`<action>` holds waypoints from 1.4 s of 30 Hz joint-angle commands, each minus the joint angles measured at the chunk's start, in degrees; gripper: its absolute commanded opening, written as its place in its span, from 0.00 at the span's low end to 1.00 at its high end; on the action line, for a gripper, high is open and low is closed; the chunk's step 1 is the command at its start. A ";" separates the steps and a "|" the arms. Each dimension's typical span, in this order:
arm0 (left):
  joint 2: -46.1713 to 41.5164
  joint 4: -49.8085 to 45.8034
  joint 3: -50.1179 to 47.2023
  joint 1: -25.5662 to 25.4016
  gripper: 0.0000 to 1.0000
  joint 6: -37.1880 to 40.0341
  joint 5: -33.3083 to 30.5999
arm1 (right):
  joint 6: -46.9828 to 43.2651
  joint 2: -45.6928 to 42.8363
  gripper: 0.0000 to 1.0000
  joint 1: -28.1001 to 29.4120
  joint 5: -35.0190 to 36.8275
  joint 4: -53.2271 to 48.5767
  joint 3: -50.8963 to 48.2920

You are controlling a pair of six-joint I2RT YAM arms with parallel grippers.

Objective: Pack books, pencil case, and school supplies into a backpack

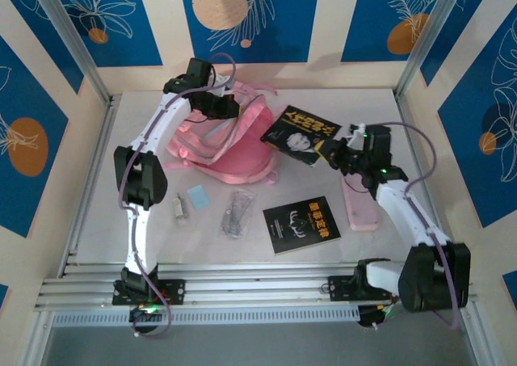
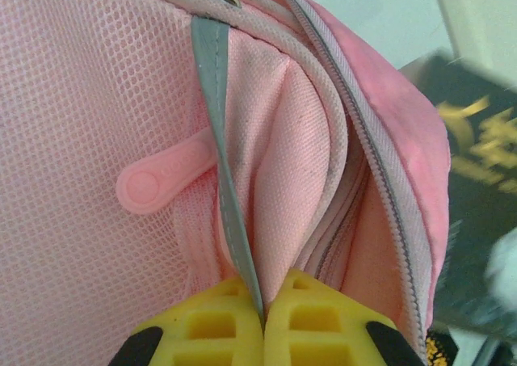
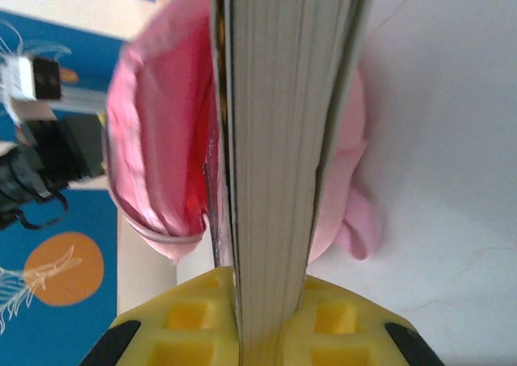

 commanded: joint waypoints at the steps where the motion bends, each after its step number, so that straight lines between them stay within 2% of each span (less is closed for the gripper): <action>1: -3.70 5.03 3.39 0.38 0.00 -3.92 6.38 | 5.05 5.78 0.00 5.12 -0.61 13.47 2.19; 9: -4.00 6.92 3.28 0.65 0.00 -5.39 7.17 | 11.14 30.21 0.00 14.61 -1.83 31.96 16.09; 14: -4.63 8.69 1.42 0.90 0.00 -6.59 7.39 | 15.05 46.02 0.00 18.51 1.28 40.85 27.35; 19: -5.93 12.56 -2.87 1.71 0.00 -8.43 7.68 | 20.20 59.22 0.00 21.69 1.26 39.76 41.82; 22: -6.55 13.88 -4.57 2.14 0.00 -8.98 7.28 | 19.56 62.32 0.13 23.30 2.86 33.88 47.41; 25: -7.20 15.23 -6.25 2.66 0.00 -9.53 6.50 | 19.69 60.94 0.40 23.01 3.52 31.48 45.96; 29: -8.17 16.88 -9.33 3.14 0.00 -9.75 3.72 | 18.49 52.83 0.59 20.73 2.42 27.71 36.89; 35: -8.44 18.97 -14.98 3.20 0.00 -9.63 -0.58 | 10.34 34.90 0.69 15.90 1.78 10.67 22.21; 42: -10.24 20.40 -22.58 2.59 0.00 -10.06 -2.71 | -1.61 13.05 0.76 12.85 10.93 -16.97 12.23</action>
